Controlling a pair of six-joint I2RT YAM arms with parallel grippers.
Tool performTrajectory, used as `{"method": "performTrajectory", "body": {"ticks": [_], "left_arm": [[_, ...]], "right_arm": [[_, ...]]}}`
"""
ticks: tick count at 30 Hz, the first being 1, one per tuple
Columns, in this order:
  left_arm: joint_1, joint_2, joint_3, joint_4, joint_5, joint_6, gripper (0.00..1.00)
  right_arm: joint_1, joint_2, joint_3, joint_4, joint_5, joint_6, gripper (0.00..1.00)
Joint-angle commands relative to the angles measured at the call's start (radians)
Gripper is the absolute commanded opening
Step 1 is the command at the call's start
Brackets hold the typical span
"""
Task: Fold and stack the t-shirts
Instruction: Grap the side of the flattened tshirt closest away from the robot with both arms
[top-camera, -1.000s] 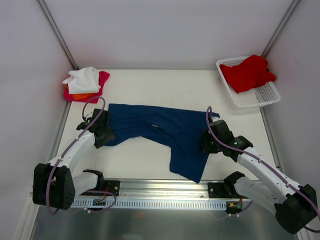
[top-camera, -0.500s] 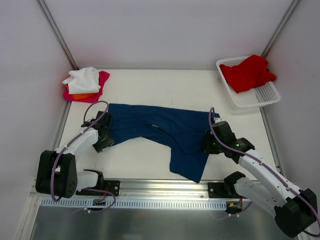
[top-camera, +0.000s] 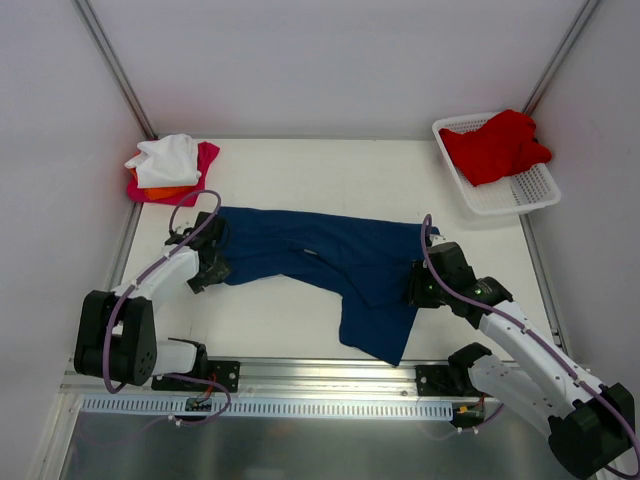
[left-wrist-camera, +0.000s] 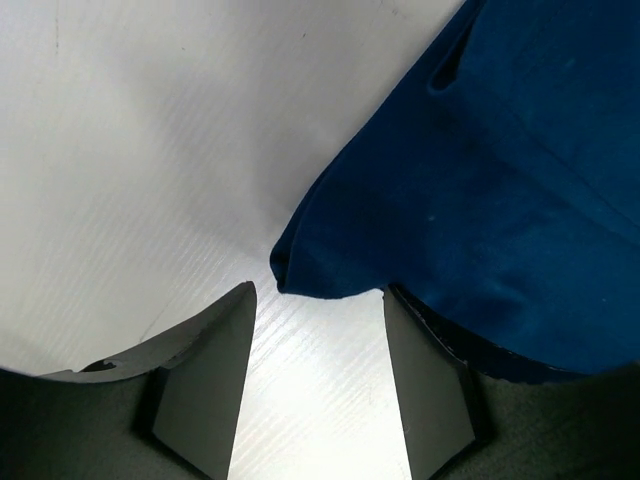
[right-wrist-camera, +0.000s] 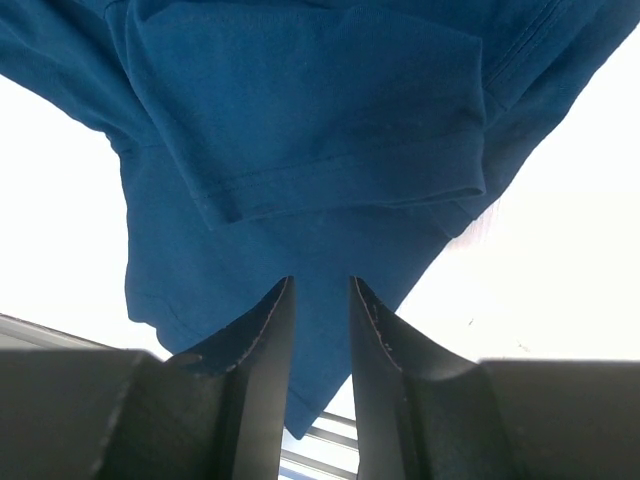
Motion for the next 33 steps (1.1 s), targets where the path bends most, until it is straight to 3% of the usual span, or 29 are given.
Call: {"method": "performTrajectory", "body": {"ticks": [1, 7, 17, 18, 22, 33], "left_arm": [[-0.008, -0.045, 0.015, -0.009, -0.026, 0.015, 0.55], [-0.008, -0.027, 0.004, -0.008, -0.037, 0.014, 0.48], [-0.007, 0.031, 0.004, -0.006, -0.026, 0.006, 0.47], [-0.008, 0.036, 0.004, -0.005, -0.026, 0.006, 0.45], [-0.007, 0.057, -0.003, -0.006, -0.022, -0.003, 0.0], [-0.008, 0.051, -0.005, -0.005, -0.018, -0.001, 0.0]], "right_arm": [[-0.006, 0.002, -0.001, -0.008, -0.016, -0.015, 0.31], [-0.008, 0.0, 0.0, -0.008, -0.019, -0.015, 0.31], [-0.014, -0.021, -0.008, -0.01, -0.022, -0.014, 0.31], [-0.014, -0.02, -0.008, -0.01, -0.025, -0.014, 0.31], [-0.014, -0.023, -0.009, -0.01, -0.031, -0.014, 0.31], [-0.016, -0.124, -0.053, -0.056, -0.062, 0.045, 0.32]]}}
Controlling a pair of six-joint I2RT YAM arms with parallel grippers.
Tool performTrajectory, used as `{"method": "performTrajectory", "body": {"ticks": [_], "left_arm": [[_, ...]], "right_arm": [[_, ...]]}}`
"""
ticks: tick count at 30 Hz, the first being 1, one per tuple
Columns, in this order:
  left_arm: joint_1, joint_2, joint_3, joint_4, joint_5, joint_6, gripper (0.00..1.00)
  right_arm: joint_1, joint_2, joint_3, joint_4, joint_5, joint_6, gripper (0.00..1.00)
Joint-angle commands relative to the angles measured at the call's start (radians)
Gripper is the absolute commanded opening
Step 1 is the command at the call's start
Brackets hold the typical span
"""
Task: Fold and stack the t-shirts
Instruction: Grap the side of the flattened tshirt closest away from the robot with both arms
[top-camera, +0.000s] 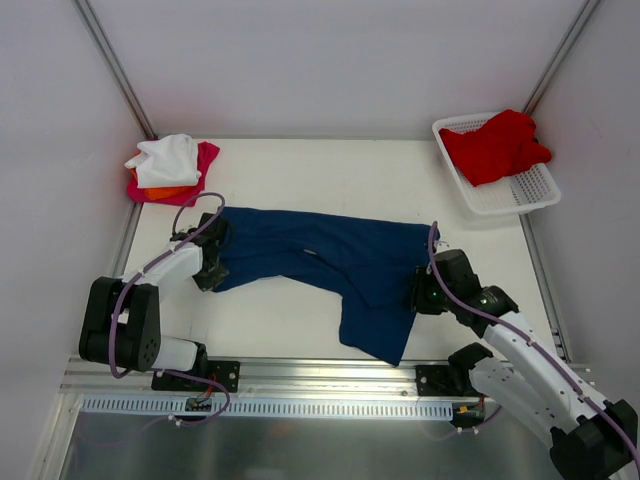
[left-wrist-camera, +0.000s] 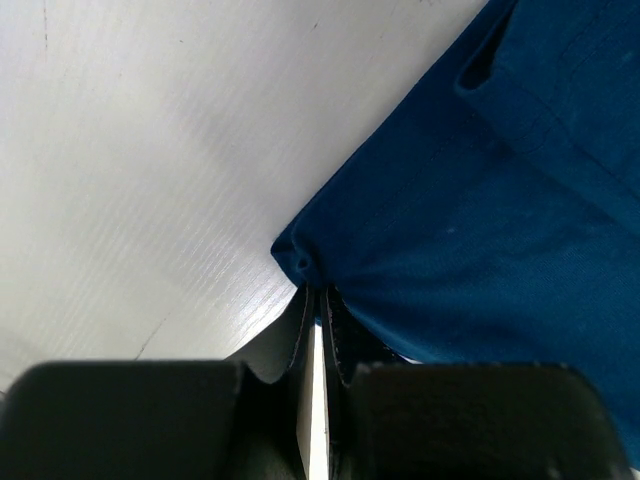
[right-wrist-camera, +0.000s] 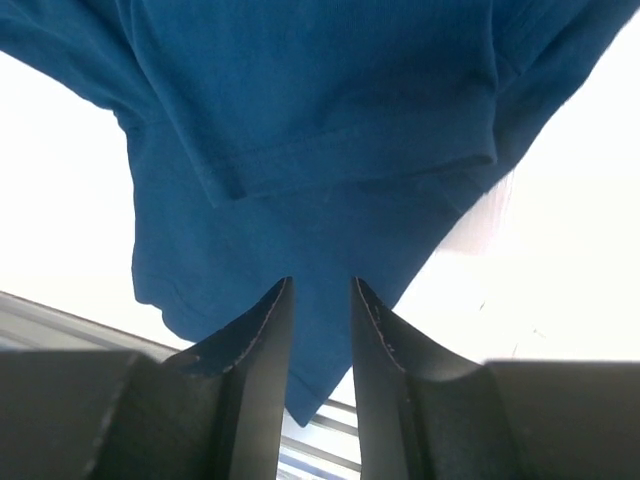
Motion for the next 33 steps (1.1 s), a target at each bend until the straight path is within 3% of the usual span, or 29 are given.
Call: {"method": "performTrajectory", "body": {"ticks": [1, 7, 14, 19, 27, 33], "left_arm": [[-0.008, -0.008, -0.006, -0.011, -0.009, -0.006, 0.0], [-0.008, -0.022, -0.021, -0.007, -0.004, -0.008, 0.0], [-0.007, -0.025, -0.026, 0.004, 0.011, -0.006, 0.0], [-0.008, -0.033, -0.024, 0.007, 0.016, -0.001, 0.0], [-0.008, -0.022, -0.029, 0.013, 0.02, -0.003, 0.0], [-0.008, -0.019, -0.028, 0.019, 0.026, -0.001, 0.0]], "right_arm": [[-0.004, -0.074, -0.024, -0.054, -0.027, 0.048, 0.33], [0.015, -0.192, -0.083, -0.082, -0.056, 0.124, 0.39], [0.022, -0.22, -0.091, -0.103, -0.026, 0.183, 0.43], [0.022, -0.205, -0.086, -0.168, -0.03, 0.239, 0.41], [0.022, -0.329, -0.124, -0.324, -0.033, 0.293, 0.41], [0.028, -0.351, -0.135, -0.363, -0.119, 0.302, 0.39]]}}
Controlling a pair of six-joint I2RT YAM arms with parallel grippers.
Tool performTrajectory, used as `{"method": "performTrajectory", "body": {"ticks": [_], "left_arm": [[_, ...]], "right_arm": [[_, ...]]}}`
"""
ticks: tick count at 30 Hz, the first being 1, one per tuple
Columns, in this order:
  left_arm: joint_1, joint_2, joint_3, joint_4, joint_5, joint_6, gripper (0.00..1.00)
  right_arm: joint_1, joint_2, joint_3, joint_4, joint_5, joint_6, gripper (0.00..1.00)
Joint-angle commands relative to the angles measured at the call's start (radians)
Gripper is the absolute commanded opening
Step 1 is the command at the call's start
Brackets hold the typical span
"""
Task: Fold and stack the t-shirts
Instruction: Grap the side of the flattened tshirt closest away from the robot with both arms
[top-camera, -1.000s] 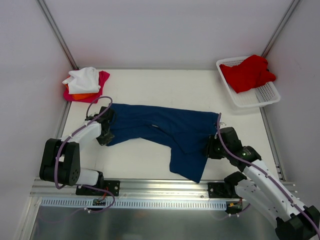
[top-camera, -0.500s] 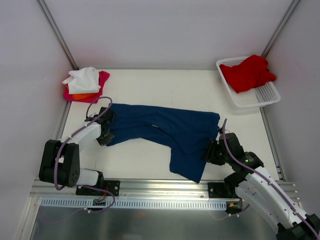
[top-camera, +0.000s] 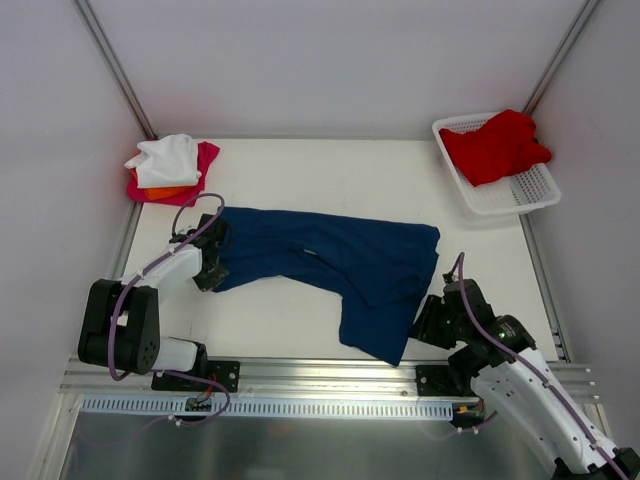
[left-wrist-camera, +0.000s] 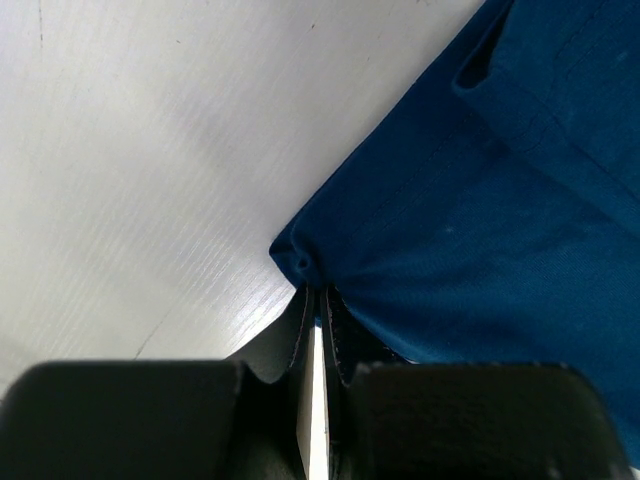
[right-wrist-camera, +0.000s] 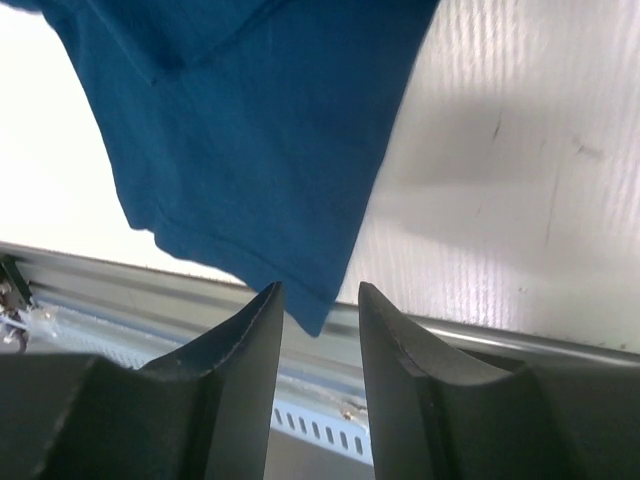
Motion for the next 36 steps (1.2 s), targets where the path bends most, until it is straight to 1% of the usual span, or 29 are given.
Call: {"method": "performTrajectory", "body": {"ticks": [1, 7, 9, 12, 16, 18, 21, 23, 24, 25, 27, 32, 36], "left_arm": [[-0.008, -0.004, -0.012, 0.0, 0.022, -0.001, 0.0], [-0.008, -0.006, -0.005, 0.002, 0.022, 0.003, 0.0], [-0.008, -0.014, -0.007, 0.002, 0.019, 0.005, 0.0], [-0.008, -0.012, -0.008, 0.002, 0.019, 0.005, 0.0], [-0.01, -0.008, -0.008, 0.005, 0.025, 0.002, 0.0], [-0.01, -0.009, -0.008, 0.007, 0.025, 0.003, 0.0], [-0.01, -0.017, -0.007, 0.005, 0.024, 0.006, 0.0], [-0.01, -0.021, -0.008, 0.003, 0.022, 0.005, 0.0], [-0.01, -0.021, -0.008, 0.003, 0.022, 0.005, 0.0], [-0.008, -0.021, -0.01, 0.005, 0.024, 0.005, 0.0], [-0.01, -0.018, -0.01, 0.005, 0.024, 0.005, 0.0], [-0.008, -0.008, -0.004, 0.005, 0.025, 0.005, 0.0], [-0.008, -0.003, -0.004, 0.005, 0.025, 0.005, 0.0]], "right_arm": [[0.011, 0.002, -0.013, -0.065, -0.083, 0.027, 0.39], [0.02, 0.114, -0.008, -0.027, -0.114, -0.019, 0.4], [0.02, 0.113, -0.001, -0.002, -0.133, -0.019, 0.4], [0.02, 0.11, 0.001, 0.064, -0.165, -0.007, 0.41], [0.02, 0.171, 0.005, 0.119, -0.197, -0.041, 0.42], [0.02, 0.219, -0.005, 0.185, -0.263, -0.068, 0.42], [0.02, 0.23, -0.04, 0.262, -0.304, -0.055, 0.42], [0.022, 0.22, -0.045, 0.219, -0.259, -0.055, 0.41], [0.022, 0.213, -0.035, 0.188, -0.186, -0.065, 0.41], [0.023, 0.208, -0.027, 0.139, -0.159, -0.09, 0.41], [0.023, 0.19, -0.025, 0.114, -0.125, -0.104, 0.41], [0.032, 0.116, -0.077, 0.093, -0.151, -0.058, 0.41], [0.036, 0.07, -0.094, 0.042, -0.157, -0.065, 0.4]]}}
